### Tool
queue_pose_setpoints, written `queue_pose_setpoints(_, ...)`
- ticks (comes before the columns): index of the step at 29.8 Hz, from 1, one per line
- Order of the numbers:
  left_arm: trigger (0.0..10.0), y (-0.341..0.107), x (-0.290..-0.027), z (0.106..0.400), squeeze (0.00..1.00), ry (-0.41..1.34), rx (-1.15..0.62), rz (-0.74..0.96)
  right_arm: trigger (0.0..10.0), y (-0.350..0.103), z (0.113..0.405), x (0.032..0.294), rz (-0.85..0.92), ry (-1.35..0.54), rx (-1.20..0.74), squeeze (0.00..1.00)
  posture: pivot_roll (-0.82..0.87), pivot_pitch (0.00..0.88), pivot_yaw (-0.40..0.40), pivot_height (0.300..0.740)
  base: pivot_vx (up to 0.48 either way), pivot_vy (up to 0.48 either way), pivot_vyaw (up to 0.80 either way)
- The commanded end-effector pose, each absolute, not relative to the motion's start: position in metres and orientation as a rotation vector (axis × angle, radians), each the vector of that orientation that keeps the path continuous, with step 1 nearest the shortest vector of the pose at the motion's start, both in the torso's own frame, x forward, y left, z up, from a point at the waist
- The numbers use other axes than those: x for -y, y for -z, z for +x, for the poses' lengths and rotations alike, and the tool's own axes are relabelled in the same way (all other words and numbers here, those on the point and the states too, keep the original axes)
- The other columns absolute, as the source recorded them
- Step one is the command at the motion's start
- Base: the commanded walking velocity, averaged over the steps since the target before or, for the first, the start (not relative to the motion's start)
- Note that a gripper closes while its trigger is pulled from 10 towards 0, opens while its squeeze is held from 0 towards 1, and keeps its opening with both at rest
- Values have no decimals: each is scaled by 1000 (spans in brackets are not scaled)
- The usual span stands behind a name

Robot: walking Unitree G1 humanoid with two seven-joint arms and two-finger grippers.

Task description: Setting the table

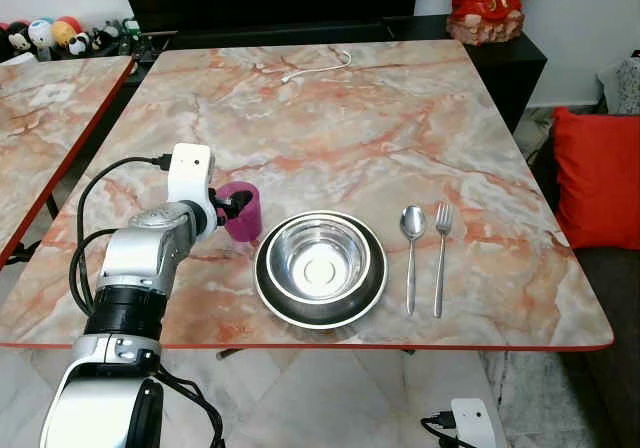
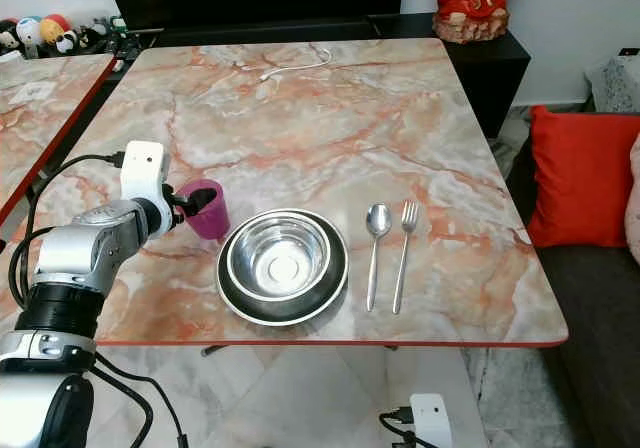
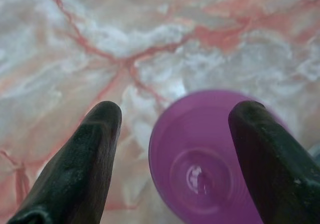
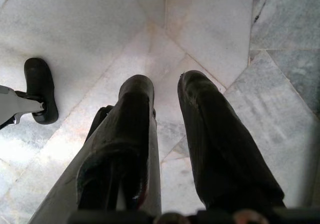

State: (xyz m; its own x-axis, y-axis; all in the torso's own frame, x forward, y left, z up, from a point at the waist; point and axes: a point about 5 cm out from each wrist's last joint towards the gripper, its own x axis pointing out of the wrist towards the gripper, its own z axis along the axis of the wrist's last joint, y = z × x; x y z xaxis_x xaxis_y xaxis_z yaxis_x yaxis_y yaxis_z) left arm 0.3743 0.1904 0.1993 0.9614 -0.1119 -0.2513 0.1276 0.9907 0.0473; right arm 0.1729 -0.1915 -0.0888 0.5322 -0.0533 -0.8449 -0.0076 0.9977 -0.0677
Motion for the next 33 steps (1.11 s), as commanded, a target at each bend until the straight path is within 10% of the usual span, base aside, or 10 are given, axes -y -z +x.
queue_pose_setpoints(1,10000,-203,-195,373,0,98,-229,89,10000,91,168,190,-68,18,-1034,0,-22,100,38,740,0,0,0)
queue_pose_setpoints(18,10000,-249,-226,335,0,-251,312,321,10000,91,169,191,-61,24,-1029,0,-26,107,37,740,0,0,0)
queue_pose_setpoints(33,10000,-204,-206,292,0,-270,332,258,10000,89,172,189,-84,-6,-998,0,-15,102,44,740,0,212,53)
